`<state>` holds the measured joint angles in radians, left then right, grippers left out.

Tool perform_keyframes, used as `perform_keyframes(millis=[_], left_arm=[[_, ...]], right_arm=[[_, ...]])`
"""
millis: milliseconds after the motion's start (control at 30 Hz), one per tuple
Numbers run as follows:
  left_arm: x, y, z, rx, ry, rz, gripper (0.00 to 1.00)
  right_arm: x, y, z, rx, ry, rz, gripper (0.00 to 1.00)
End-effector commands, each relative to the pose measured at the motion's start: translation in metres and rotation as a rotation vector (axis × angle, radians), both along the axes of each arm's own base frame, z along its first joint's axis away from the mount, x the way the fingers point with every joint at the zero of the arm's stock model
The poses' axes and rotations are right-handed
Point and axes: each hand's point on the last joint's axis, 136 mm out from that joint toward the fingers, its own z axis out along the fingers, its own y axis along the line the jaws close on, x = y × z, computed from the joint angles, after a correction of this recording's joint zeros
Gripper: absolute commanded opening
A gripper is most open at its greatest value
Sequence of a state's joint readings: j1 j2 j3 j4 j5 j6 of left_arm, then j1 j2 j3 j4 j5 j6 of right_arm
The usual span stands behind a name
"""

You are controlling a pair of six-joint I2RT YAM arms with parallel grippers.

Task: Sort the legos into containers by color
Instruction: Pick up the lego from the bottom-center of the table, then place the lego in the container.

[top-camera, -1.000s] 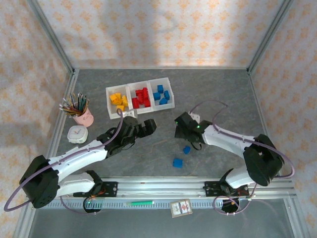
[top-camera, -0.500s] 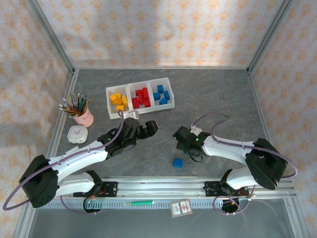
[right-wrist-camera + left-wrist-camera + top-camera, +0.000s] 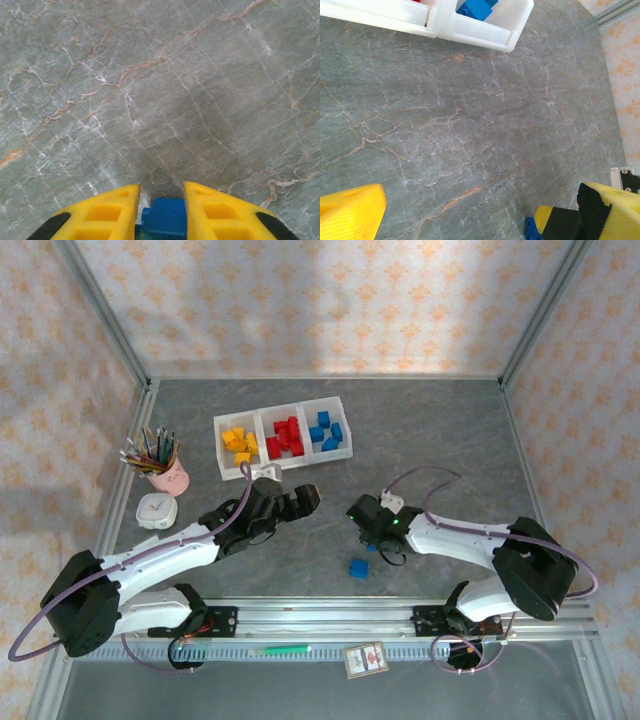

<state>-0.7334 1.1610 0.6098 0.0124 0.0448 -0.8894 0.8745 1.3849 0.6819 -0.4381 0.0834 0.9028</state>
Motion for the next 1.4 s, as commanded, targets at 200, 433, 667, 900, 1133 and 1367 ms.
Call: perform_keyframes(millis=[200,433,667,900,1133,1367], left_arm=[[0.008,0.008,0.024,0.024,-0.074,0.034,0.99],[0.034,0.035,0.037,0.043,-0.100,0.089,0.99],[0.067,0.054,0.051,0.063,-0.136,0.146,0.99],[0.086,0.059,0.052,0.067,-0.141,0.160,0.99],[0.089,0.063,0.054,0.079,-0.148,0.171,0.99],[0.076,0.062,0.052,0.074,-0.125,0.134,0.99]], right_arm=[[0.042,0.021,0.056,-0.056,-0.169,0.083,0.25],[0.129,0.060,0.106,-0.079,-0.325,0.170,0.27],[0.223,0.089,0.118,-0.095,-0.431,0.206,0.28],[0.303,0.103,0.103,-0.147,-0.467,0.226,0.29],[0.325,0.108,0.112,-0.154,-0.491,0.251,0.50],[0.267,0.110,0.146,-0.054,-0.479,0.311,0.64]])
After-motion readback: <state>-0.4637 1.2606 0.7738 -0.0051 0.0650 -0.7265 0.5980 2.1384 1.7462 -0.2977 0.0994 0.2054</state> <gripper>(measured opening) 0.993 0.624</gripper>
